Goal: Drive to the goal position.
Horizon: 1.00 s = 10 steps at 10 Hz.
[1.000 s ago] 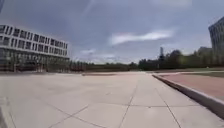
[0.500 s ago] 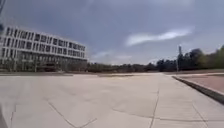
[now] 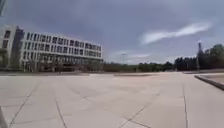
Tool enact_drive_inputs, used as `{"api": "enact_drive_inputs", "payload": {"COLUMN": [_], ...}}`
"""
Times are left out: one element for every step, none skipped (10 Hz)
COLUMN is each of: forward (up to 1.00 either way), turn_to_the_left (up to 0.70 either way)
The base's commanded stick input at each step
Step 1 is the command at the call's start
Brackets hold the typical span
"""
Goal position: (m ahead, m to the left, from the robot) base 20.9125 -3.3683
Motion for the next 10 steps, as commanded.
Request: {"api": "enact_drive_inputs", "payload": {"forward": [1.00, 1.00, 1.00, 1.00, 1.00, 1.00, 1.00, 1.00, 1.00, 1.00], "turn_to_the_left": [0.22, 0.02, 0.00, 0.00, 0.00, 0.00, 0.02, 0.01, 0.00, 0.00]}}
